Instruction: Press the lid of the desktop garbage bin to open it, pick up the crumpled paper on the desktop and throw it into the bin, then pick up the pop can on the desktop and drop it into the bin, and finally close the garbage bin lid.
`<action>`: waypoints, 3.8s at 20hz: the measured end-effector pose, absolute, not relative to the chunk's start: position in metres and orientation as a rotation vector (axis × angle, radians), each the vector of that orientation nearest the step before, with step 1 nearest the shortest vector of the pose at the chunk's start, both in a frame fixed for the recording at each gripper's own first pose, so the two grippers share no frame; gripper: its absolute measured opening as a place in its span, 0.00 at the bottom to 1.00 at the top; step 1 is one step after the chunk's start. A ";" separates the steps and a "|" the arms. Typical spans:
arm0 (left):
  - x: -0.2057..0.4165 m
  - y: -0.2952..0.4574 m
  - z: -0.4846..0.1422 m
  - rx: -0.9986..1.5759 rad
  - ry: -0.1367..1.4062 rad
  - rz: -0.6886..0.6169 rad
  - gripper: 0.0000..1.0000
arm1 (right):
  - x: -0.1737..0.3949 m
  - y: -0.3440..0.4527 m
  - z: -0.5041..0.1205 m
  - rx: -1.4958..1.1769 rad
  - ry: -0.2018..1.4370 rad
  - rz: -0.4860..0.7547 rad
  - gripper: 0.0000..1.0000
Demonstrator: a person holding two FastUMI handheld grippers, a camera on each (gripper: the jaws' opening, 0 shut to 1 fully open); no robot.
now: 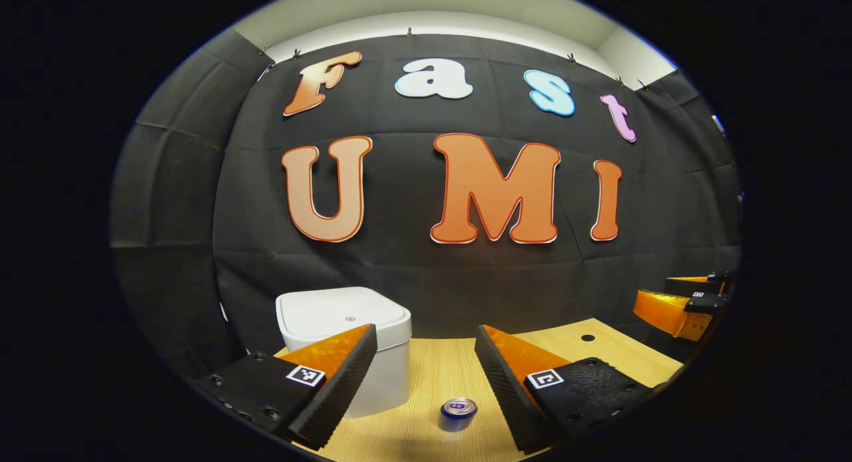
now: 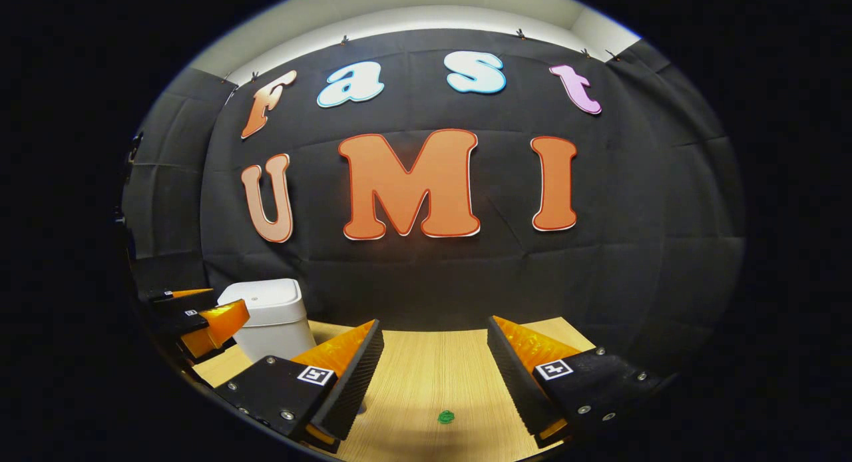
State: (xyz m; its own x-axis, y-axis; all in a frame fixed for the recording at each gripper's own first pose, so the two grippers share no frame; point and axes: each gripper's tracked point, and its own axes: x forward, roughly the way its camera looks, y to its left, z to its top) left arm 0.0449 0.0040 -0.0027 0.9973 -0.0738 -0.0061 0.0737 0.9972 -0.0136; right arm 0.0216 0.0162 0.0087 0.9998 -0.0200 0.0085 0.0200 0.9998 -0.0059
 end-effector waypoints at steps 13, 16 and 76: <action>0.042 0.000 0.008 -0.006 -0.018 -0.085 0.93 | 0.016 0.017 0.014 0.001 -0.019 -0.013 0.94; 0.040 0.002 0.014 0.004 -0.037 -0.081 0.85 | 0.015 0.016 0.016 -0.011 -0.026 -0.012 0.94; 0.149 0.125 0.043 0.000 0.141 0.057 0.01 | 0.039 0.000 0.036 -0.006 -0.023 -0.020 0.94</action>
